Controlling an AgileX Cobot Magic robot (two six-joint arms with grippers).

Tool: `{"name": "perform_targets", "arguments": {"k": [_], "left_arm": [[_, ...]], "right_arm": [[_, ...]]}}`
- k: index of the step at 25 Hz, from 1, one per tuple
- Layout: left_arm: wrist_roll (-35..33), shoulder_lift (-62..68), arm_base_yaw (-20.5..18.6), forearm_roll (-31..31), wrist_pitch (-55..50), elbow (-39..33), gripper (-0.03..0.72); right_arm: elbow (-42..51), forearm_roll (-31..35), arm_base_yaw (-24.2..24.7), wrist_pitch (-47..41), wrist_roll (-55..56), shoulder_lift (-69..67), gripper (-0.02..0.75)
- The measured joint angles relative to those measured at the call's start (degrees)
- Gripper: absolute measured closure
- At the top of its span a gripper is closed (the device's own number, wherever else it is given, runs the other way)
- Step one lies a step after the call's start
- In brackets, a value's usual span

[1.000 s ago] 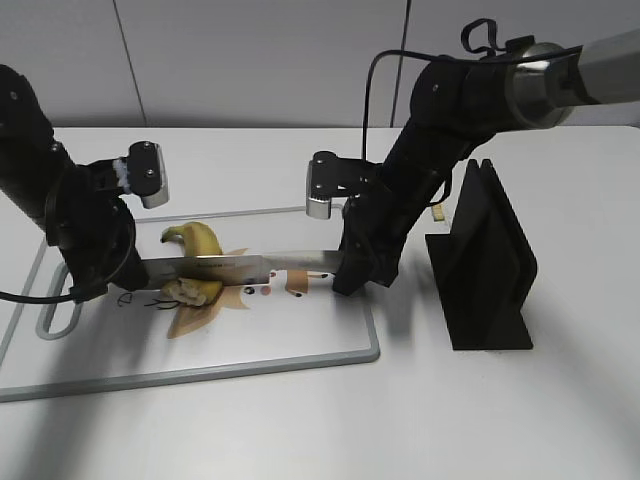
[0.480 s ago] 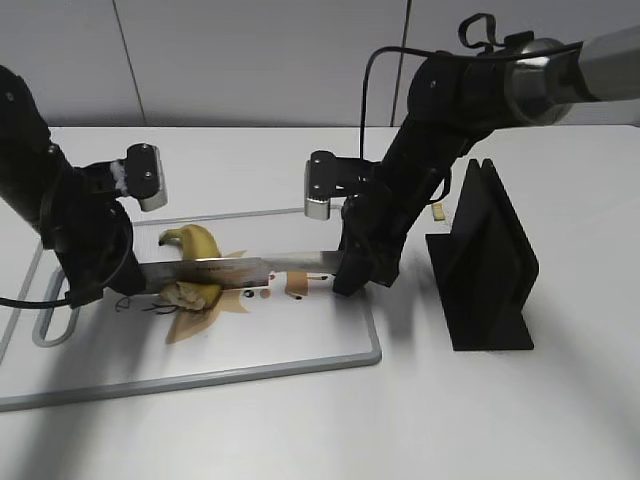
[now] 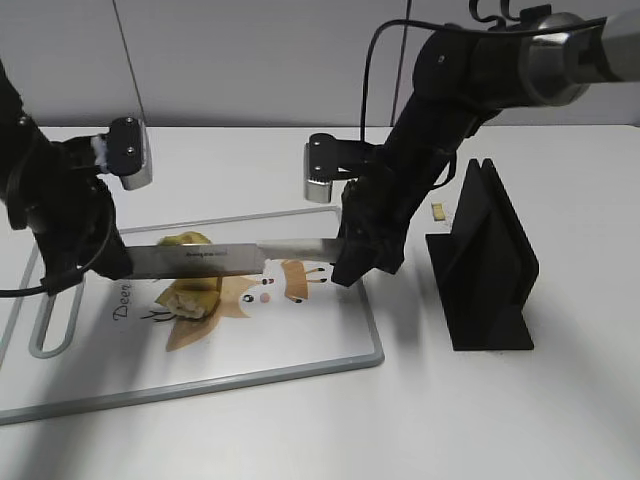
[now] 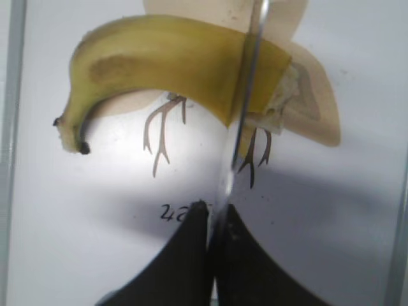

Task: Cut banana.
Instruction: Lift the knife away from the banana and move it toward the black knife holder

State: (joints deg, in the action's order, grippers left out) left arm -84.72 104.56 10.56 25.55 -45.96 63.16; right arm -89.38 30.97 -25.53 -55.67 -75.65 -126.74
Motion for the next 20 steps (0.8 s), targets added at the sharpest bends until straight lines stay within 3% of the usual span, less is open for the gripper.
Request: {"name": "perform_targets", "arguments": {"k": [20], "left_arm": [[0.5, -17.8, 0.4, -0.5, -5.6, 0.0, 0.701]], "right_arm": [[-1.2, -2.4, -0.2, -5.7, 0.4, 15.4, 0.561]]}}
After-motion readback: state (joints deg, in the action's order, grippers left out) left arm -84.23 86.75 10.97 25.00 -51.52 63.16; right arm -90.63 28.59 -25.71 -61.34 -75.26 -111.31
